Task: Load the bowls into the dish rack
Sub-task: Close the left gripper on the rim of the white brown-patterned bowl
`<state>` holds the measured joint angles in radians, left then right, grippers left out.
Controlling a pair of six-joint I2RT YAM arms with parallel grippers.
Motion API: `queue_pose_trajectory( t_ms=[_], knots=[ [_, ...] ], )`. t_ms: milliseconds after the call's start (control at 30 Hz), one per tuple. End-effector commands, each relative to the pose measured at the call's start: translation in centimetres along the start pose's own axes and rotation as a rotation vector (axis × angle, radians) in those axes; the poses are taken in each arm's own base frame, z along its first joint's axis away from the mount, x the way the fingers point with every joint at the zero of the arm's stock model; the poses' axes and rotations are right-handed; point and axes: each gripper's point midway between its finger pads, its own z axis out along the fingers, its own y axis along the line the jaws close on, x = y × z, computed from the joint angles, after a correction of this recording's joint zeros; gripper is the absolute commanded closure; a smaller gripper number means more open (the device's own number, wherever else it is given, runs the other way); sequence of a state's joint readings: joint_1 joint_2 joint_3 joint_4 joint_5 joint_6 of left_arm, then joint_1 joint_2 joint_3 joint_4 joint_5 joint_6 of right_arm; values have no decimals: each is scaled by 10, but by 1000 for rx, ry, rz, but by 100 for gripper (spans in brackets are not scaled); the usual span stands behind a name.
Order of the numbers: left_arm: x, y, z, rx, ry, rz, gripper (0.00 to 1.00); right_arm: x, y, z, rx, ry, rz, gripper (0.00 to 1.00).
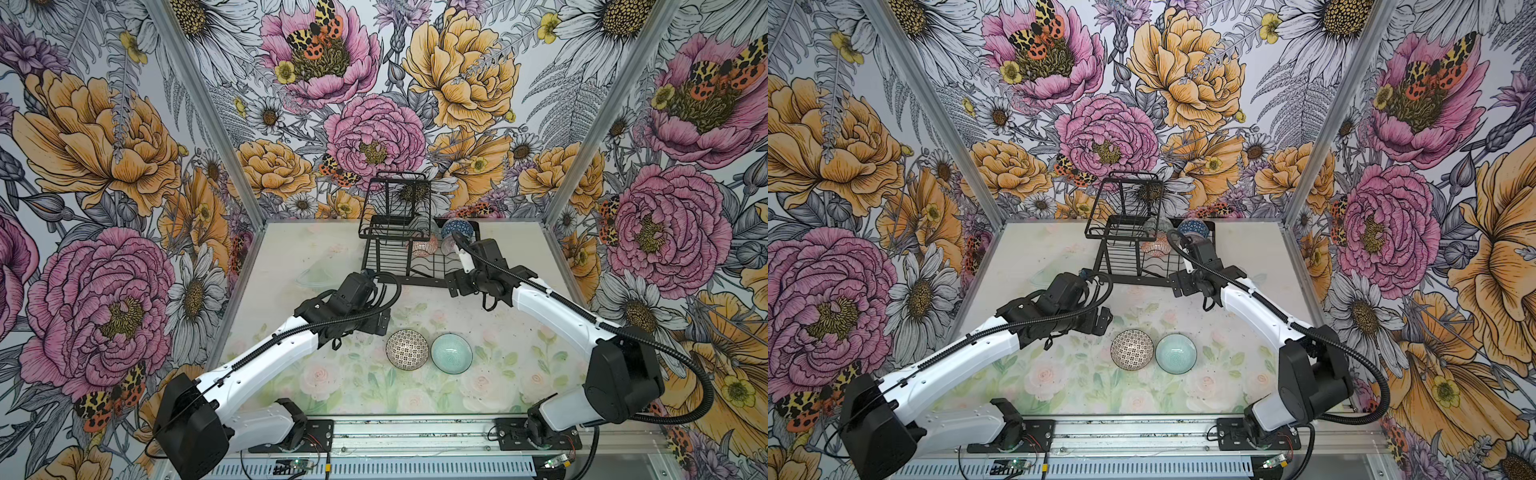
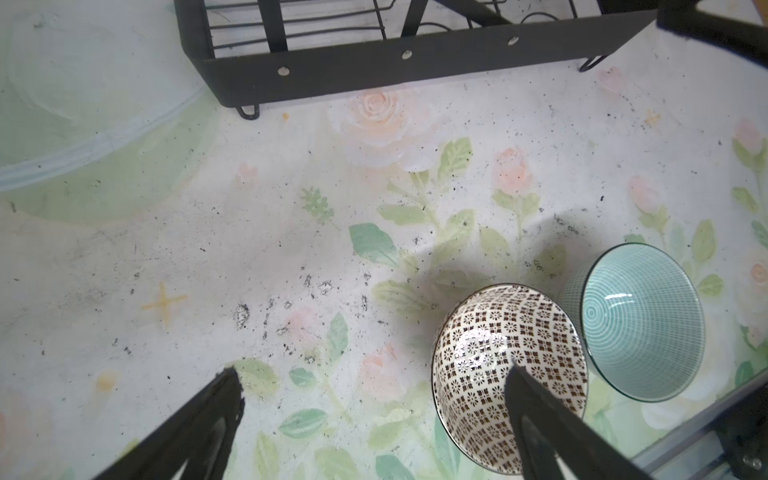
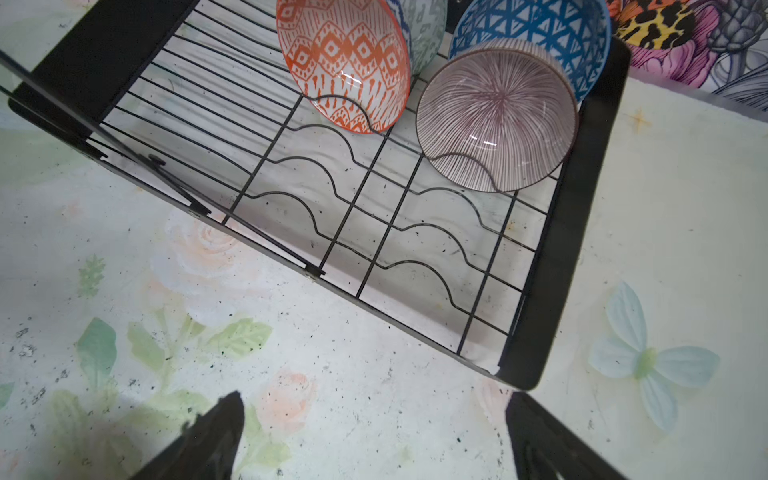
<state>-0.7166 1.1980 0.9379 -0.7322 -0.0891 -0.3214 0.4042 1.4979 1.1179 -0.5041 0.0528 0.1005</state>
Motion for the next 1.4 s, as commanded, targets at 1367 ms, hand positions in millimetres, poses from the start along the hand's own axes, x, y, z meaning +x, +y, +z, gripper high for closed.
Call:
queue_pose_trajectory(
  t_ms=[1367],
  knots=[
    [84,-51,77,80,237,-59,2,-10,2,-2,-26,-19,5,1]
  ],
)
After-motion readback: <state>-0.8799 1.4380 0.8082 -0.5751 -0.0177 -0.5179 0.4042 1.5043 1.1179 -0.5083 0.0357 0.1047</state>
